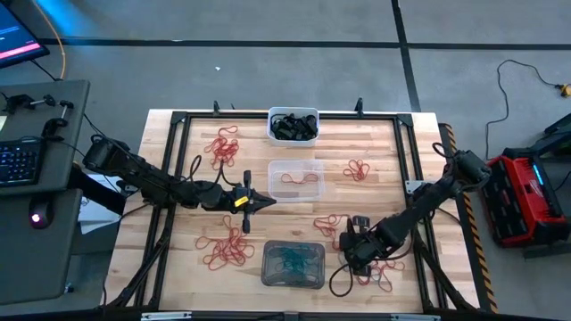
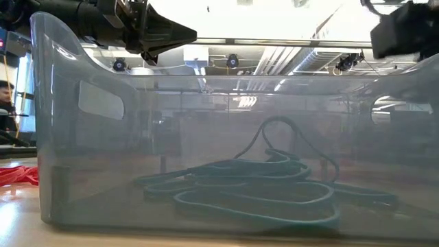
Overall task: Sort rubber bands into baskets
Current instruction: Put the blue rubber band into the black bin
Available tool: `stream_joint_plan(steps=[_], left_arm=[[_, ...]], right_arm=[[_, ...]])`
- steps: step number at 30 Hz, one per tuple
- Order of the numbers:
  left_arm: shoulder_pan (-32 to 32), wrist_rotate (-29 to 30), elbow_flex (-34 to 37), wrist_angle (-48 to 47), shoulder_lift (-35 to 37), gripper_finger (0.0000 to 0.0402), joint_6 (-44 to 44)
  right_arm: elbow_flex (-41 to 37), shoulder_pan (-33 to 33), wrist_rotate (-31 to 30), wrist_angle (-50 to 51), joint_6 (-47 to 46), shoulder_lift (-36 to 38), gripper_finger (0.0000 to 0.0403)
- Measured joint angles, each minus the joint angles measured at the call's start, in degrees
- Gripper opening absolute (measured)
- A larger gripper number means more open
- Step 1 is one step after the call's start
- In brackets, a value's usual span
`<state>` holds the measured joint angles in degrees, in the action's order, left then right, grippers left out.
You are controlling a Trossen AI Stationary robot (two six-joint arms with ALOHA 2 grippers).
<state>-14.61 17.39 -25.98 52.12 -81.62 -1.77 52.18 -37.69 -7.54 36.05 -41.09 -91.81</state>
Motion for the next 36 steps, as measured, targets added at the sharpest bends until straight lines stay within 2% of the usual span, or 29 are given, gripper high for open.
stream_joint_plan(steps=[9, 19, 30, 36], left_arm=[[0.02, -0.04, 0.00, 0.02, 0.00, 0.0000, -0.36], [0.02, -0.04, 0.00, 0.02, 0.00, 0.0000, -0.40], [0.02, -0.04, 0.00, 0.02, 0.00, 0.0000, -0.40], [0.02, -0.04, 0.00, 0.02, 0.00, 0.0000, -0.42]], right_arm=[[8.66, -2.57, -5.99, 10.18, -1.25, 0.06, 0.0000], [18.06, -5.90, -20.24, 21.26, -5.00, 0.08, 0.0000], [23.09, -6.10, -30.71, 20.64, -4.87, 0.08, 0.0000], [26.14, -6.10, -32.40, 13.53, 2.71, 0.08, 0.0000]])
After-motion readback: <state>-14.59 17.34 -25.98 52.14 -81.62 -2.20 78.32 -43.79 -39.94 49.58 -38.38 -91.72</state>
